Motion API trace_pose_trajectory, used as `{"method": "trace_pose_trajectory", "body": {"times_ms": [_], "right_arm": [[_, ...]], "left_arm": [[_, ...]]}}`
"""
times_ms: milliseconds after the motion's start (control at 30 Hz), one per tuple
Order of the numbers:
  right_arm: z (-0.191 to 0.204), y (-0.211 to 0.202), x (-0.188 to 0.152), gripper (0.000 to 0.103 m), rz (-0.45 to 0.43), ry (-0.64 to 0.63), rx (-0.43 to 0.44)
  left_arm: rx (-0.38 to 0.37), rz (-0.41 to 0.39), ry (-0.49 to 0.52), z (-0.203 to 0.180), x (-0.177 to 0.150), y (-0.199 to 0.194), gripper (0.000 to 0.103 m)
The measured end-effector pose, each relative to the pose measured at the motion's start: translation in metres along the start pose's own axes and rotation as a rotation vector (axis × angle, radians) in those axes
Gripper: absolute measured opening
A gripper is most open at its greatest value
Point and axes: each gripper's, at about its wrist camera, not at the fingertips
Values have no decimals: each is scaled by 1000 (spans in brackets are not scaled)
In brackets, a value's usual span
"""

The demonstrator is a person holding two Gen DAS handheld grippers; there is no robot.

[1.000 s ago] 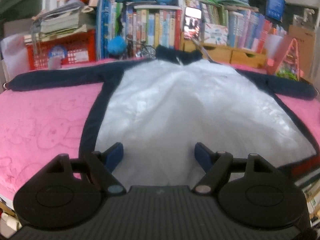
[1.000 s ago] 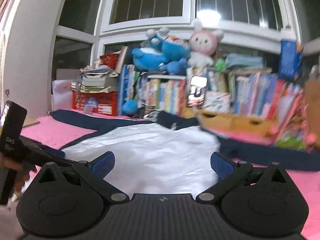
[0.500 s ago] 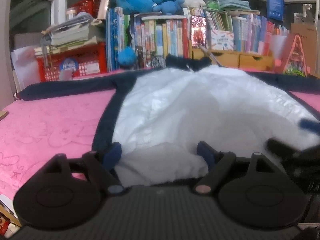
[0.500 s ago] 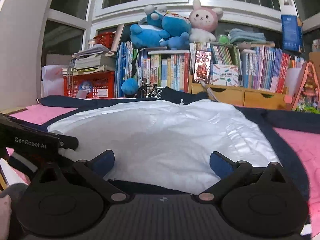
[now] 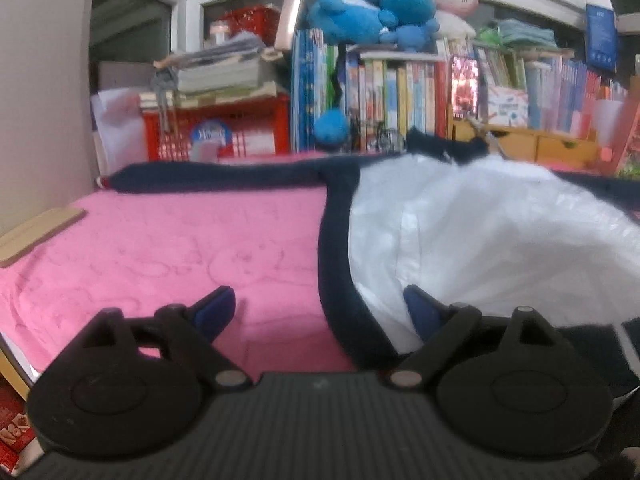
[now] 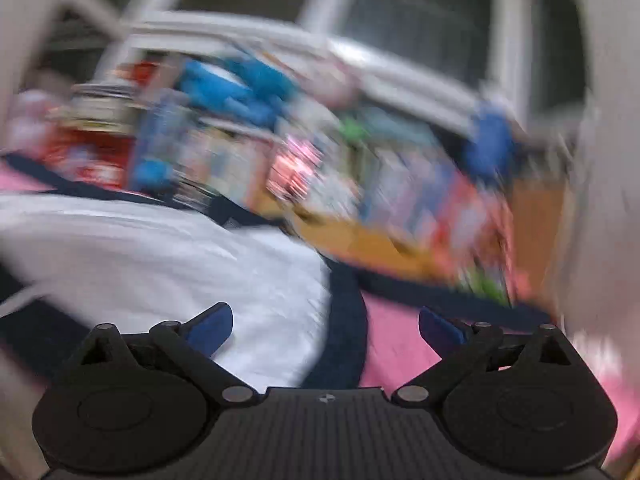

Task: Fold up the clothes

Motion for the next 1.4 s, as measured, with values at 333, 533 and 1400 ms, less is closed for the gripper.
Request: {"method": "trace_pose_trajectory", "body": {"times_ms": [333, 533, 1400], "right_arm": [[65, -15, 6, 103, -58, -260, 226], [38, 1, 41, 103, -88, -93, 117], [-61, 1, -20, 102, 124, -148, -145]], "left_arm": [[-316, -91, 100, -7, 11, -47, 91], [-447, -102, 292, -47, -4, -56, 91], [-35, -93, 384, -4, -18, -32, 95]]}}
Point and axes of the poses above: each gripper's, at about its wrist camera, not at the fingertips, and y roughly the way its jaws point, z to its left, x to its top, and after that the axes turned 9 degrees about -z, right-handed
